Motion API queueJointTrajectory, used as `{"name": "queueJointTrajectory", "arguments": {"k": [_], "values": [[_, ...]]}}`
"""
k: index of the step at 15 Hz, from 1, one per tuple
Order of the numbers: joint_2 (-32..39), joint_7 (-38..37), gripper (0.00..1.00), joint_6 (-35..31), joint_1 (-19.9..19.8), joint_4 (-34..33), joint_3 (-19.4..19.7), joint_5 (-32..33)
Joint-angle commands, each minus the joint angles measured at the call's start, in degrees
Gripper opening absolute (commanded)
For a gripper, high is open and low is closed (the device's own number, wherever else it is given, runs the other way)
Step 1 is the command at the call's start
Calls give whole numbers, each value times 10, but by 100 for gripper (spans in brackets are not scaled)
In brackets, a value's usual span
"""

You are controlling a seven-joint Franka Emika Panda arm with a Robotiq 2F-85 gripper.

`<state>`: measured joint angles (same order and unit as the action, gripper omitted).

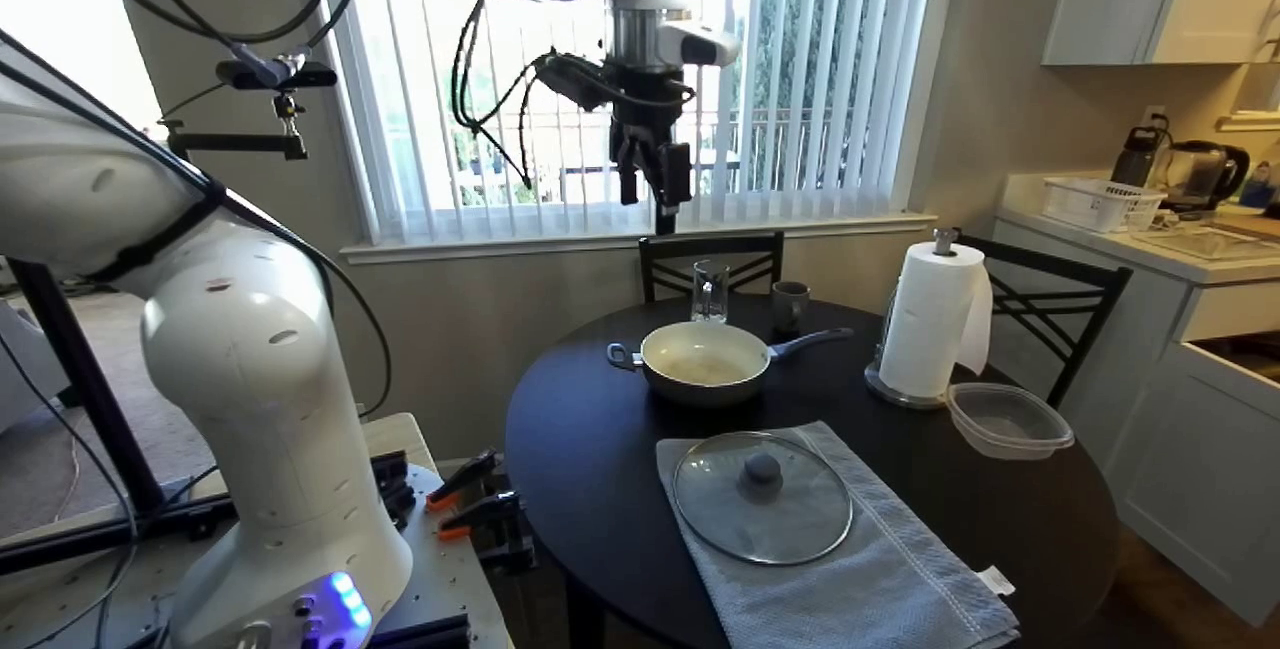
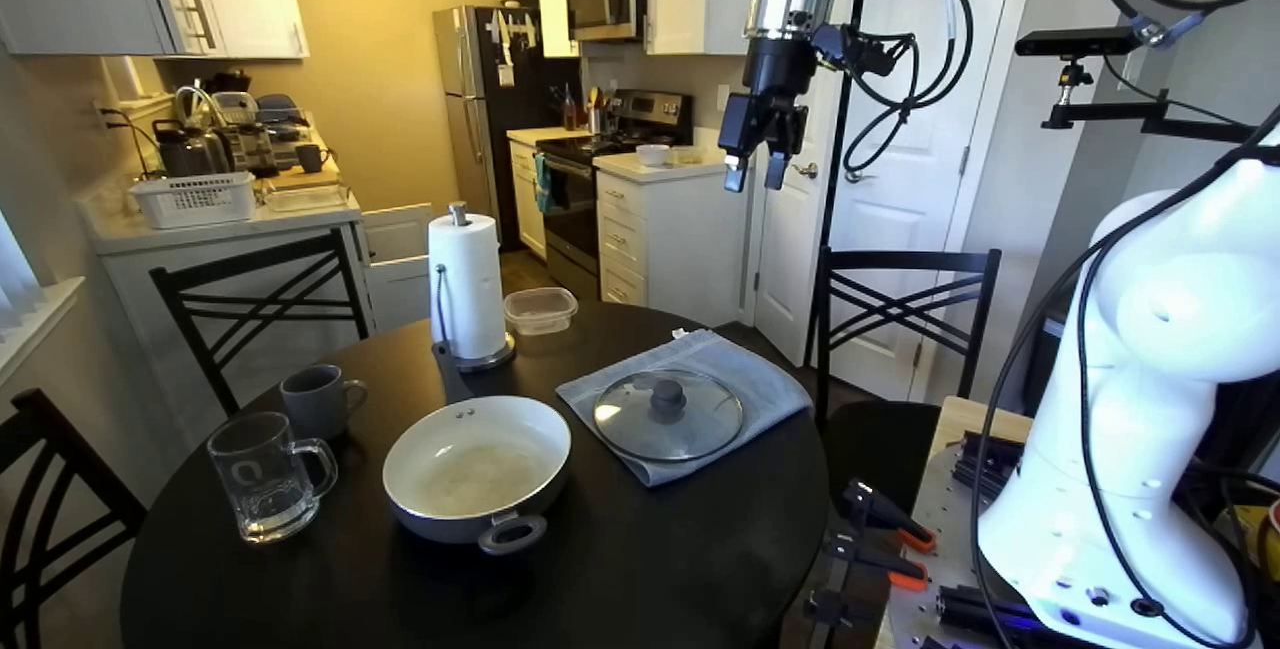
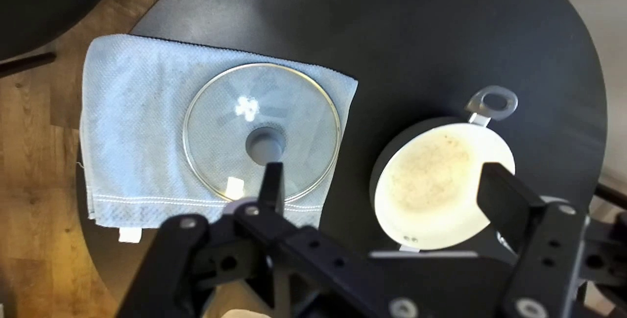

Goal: Lift the lid from the towel and use it to cover the pan

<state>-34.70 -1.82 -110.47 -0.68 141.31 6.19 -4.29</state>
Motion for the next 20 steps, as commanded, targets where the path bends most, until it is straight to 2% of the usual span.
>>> {"name": "queueJointTrajectory", "arguments": {"k": [1,2,7,11,13,16,17,20], "values": [[43,-3,100,-31,-35,-16,22,-17],[53,-4,100,-39,-41,-17,26,-18],[201,5,100,-211,-79,1,29,61],[341,1,100,-332,-81,-24,32,77],[389,-2,100,-355,-77,-44,29,79],[434,-5,100,-336,-73,-78,29,72],[412,0,100,-347,-75,-54,30,69],[437,0,100,-346,-74,-76,30,69]]}}
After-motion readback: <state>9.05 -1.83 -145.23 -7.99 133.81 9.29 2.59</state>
